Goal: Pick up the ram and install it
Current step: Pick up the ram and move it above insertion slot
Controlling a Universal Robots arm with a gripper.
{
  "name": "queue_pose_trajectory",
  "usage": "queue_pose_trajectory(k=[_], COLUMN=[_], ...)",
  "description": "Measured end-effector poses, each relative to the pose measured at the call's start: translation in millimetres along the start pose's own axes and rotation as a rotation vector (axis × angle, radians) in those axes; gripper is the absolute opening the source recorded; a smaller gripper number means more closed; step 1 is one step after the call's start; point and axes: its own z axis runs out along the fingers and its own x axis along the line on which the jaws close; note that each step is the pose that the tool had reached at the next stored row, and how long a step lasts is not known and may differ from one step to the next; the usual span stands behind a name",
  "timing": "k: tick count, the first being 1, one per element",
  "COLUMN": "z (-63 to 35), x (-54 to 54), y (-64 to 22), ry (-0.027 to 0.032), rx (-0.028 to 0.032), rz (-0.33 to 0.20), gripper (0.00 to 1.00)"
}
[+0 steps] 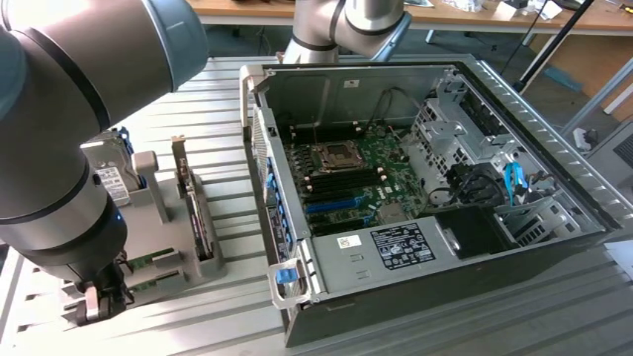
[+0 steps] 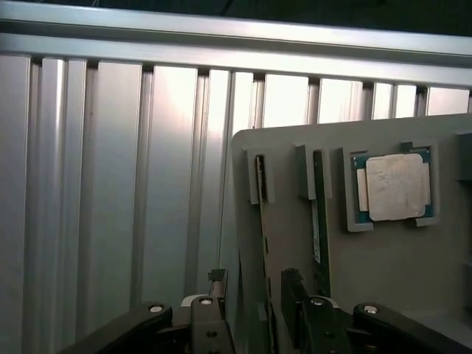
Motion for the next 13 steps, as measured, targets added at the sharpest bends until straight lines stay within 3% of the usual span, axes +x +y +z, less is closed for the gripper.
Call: queue_pose_trajectory(k=[8,13], z=[14.8,27.0], x=[0.5,-5.7], y=[1.3,2.5], ry=[-0.0002,-0.0004], rx=[-0.0002,-0.0001], rz=[-0.017,-0.024], gripper=[0.42,0.42])
